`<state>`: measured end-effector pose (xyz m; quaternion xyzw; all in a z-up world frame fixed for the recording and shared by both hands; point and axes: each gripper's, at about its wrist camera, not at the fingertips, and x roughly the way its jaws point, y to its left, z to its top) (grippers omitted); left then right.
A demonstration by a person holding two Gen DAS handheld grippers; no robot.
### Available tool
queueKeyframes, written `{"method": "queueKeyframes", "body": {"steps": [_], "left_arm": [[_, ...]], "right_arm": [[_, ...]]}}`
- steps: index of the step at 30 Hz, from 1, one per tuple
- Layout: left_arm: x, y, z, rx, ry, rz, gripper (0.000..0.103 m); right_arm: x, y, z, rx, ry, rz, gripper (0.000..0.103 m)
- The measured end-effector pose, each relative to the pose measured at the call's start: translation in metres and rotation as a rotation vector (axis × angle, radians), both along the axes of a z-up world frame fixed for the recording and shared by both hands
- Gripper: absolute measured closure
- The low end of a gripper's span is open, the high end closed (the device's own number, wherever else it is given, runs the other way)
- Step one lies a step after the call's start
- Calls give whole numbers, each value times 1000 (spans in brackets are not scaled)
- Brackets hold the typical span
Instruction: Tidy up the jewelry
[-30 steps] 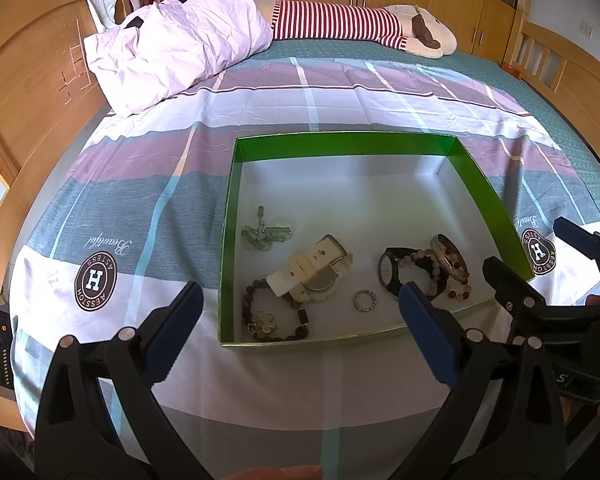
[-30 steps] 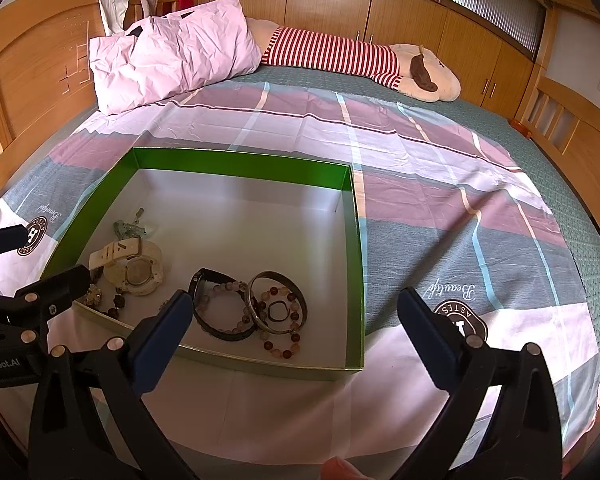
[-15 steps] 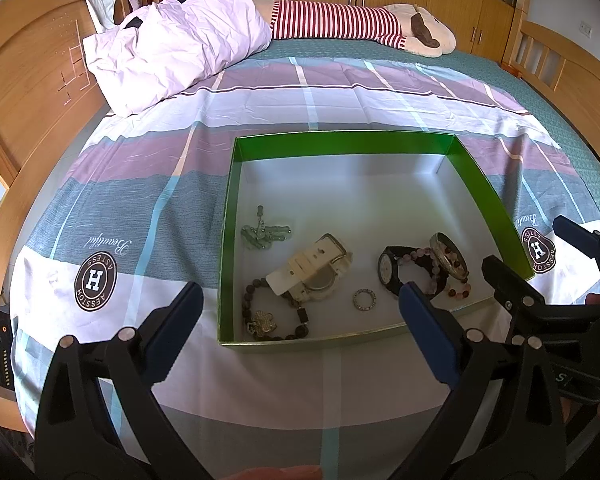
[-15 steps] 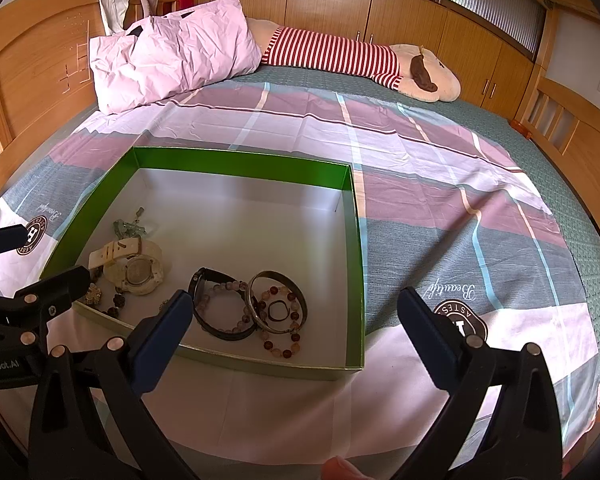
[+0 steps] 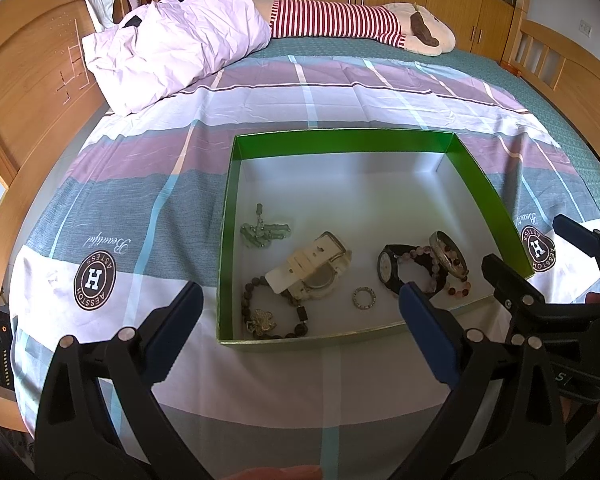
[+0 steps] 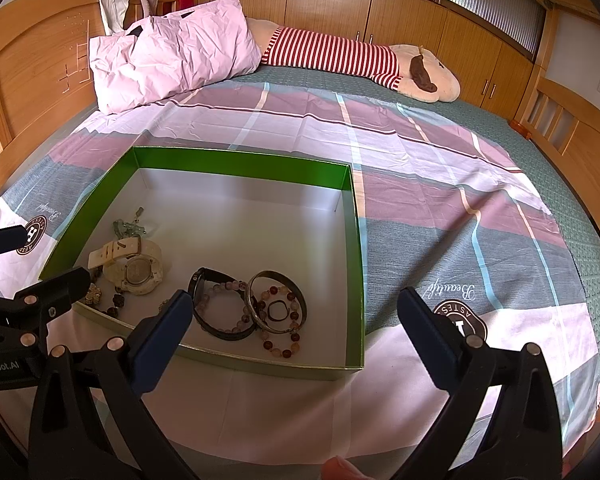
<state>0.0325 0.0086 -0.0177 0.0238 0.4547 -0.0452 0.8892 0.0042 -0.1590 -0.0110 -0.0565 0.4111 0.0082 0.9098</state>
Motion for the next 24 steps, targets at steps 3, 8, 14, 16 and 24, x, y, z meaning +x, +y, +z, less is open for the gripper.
{"method": "queueKeyframes", "body": {"steps": [3,8,14,16,24], "left_arm": [[0,0,0,0,0,0,3],[0,0,0,0,0,0,3],[0,0,-1,-1,1,0,3],[0,0,-1,-1,1,0,3],[-1,0,-2,-1,2,0,3]], "right_arm": [[0,0,0,0,-1,0,1],[0,0,0,0,0,0,1],[0,0,0,0,-1,0,1],[0,0,0,0,0,0,1],[0,1,0,-1,0,-1,1]]}}
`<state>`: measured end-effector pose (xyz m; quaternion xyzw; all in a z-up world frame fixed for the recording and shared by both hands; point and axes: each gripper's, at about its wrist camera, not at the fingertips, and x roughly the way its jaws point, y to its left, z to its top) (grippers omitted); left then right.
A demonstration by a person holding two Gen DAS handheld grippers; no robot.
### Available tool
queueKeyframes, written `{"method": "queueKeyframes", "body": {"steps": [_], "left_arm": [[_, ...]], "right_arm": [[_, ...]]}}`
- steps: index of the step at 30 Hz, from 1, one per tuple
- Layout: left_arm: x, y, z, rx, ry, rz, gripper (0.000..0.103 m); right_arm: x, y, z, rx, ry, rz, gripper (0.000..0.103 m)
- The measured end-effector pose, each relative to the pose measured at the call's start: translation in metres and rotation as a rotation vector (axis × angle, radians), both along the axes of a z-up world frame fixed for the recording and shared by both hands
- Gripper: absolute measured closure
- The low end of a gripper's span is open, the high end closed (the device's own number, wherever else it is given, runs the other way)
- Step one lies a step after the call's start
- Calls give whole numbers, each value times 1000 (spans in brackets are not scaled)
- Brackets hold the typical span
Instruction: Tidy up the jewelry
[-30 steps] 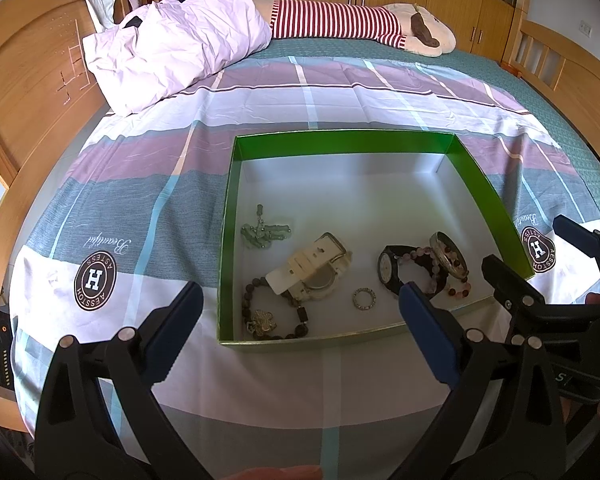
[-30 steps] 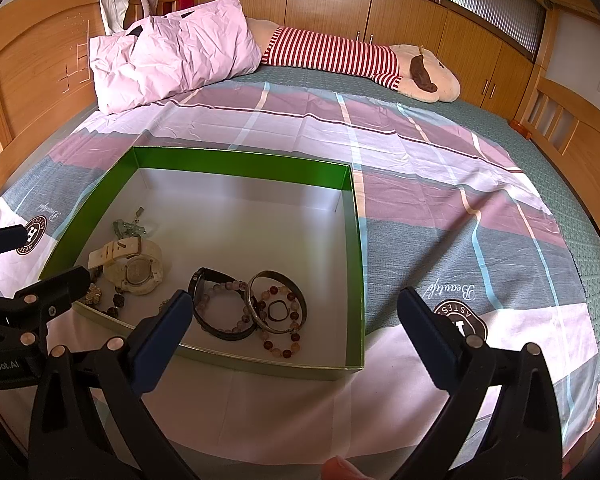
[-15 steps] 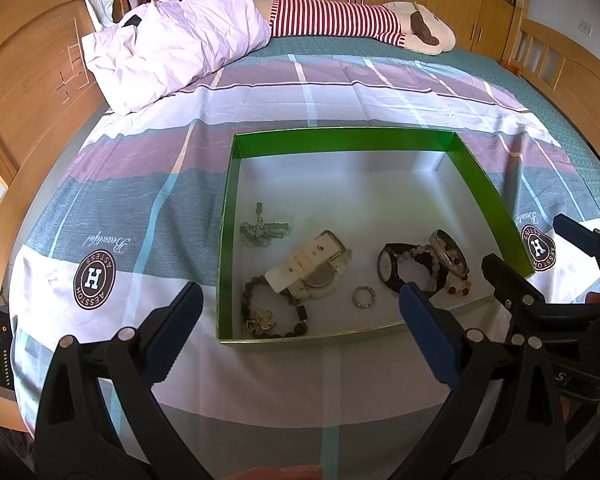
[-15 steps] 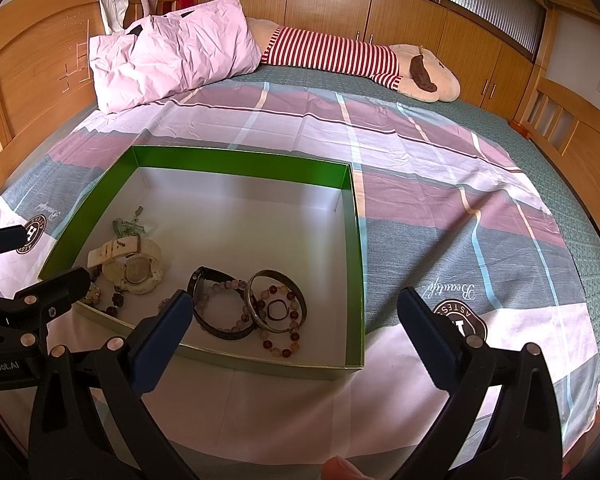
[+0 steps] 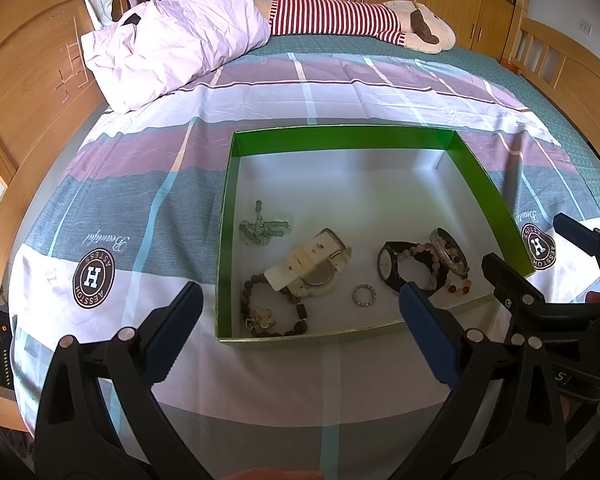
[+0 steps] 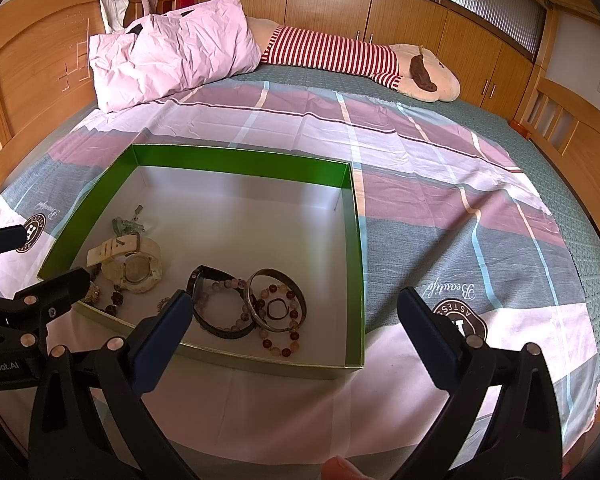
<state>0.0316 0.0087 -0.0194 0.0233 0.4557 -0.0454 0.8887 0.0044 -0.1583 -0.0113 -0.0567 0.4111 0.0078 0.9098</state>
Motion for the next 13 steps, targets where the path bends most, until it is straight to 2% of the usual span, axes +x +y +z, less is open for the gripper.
{"method": "queueKeyframes", "body": {"steps": [13], "left_arm": [[-1,1,-2,-2,9,-1,3]], "right_arm": [[-2,-2,-2,0,3,2,1]]}}
